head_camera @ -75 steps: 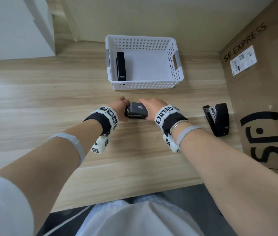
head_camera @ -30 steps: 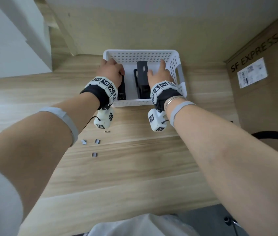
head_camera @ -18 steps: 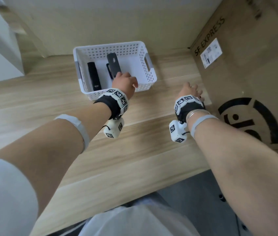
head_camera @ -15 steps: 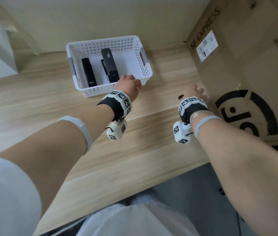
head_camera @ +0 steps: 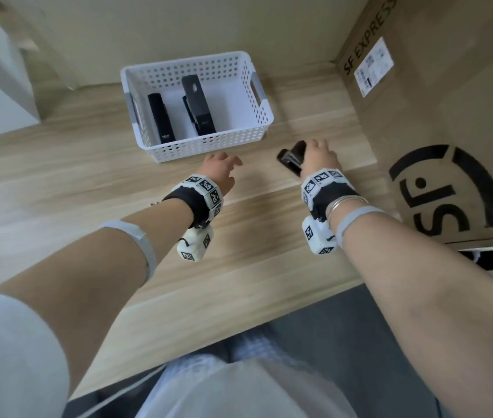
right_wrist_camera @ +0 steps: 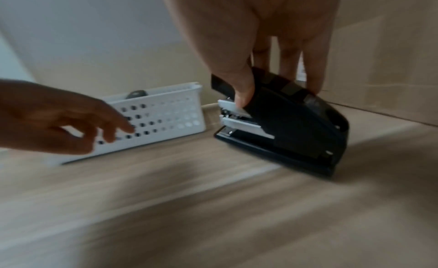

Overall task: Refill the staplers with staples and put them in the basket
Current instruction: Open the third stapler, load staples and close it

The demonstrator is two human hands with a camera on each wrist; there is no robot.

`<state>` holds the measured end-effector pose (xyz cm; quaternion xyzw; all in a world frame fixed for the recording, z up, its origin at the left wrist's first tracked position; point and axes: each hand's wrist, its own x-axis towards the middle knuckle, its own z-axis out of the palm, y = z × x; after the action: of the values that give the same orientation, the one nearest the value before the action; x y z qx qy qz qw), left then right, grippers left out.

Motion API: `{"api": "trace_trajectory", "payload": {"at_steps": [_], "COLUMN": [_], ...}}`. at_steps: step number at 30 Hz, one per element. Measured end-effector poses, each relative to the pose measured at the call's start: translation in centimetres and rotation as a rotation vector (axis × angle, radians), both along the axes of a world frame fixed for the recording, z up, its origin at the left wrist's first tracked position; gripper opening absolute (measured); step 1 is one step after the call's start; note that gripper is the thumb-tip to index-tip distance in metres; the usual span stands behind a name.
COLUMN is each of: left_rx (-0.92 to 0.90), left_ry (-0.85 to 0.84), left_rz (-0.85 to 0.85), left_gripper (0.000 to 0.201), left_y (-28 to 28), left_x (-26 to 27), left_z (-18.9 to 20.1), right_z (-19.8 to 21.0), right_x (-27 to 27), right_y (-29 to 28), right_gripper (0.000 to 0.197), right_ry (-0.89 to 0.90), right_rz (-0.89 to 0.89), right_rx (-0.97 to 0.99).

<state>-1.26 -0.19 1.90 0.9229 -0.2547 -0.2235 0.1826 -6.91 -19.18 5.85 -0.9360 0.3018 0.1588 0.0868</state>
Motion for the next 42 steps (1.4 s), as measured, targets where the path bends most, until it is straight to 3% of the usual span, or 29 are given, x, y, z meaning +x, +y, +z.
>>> {"api": "trace_trajectory", "payload": {"at_steps": [4, 7, 10, 13, 17, 22, 26, 33, 42], "left_rx": [0.01, -0.022, -0.048, -0.026, -0.001, 0.044, 0.057, 0.041, 0.024], "left_ry": [0.031, 0.053, 0.063, 0.088, 0.101, 0.105, 0.123, 0.124, 0.152], "left_rz": [0.064, 0.149, 0.266, 0.277, 0.263, 0.246, 0.243, 0.253, 0.23], "left_gripper": [0.056, 0.054, 0.046, 0.039, 0.032, 0.029, 0.025, 0.019, 0.023], "left_y": [2.9, 5.3, 7.6, 9.0, 9.1, 8.5, 8.5, 8.6, 8.8], "left_x": [-0.3, -1.4, -2.0, -2.3, -2.3, -1.6, -1.3, -1.3, -0.9], "left_z": [-0.6, -1.4, -2.0, -2.3, -2.2, -1.4, -1.3, -1.1, -1.2], "right_z": [0.7, 0.9, 0.8, 0.5, 0.6, 1.1, -0.8, -2.9, -2.3], "right_x": [2.2, 3.1, 3.4, 3.1, 3.3, 4.5, 5.5, 5.8, 7.7], "right_y": [5.8, 9.8, 12.4, 13.7, 13.4, 9.8, 6.7, 6.7, 6.3], "right_gripper": [0.046, 0.054, 0.054, 0.046, 0.044, 0.039, 0.033, 0.028, 0.03], "right_ry": [-0.016, 0.034, 0.088, 0.102, 0.084, 0.173, 0.21, 0.131, 0.289], "right_rz": [0.402, 0.661, 0.815, 0.877, 0.812, 0.55, 0.385, 0.323, 0.349], "right_rx": [-0.007, -0.017, -0.006, 0.048, 0.16, 0.452, 0.405, 0.35, 0.394]}}
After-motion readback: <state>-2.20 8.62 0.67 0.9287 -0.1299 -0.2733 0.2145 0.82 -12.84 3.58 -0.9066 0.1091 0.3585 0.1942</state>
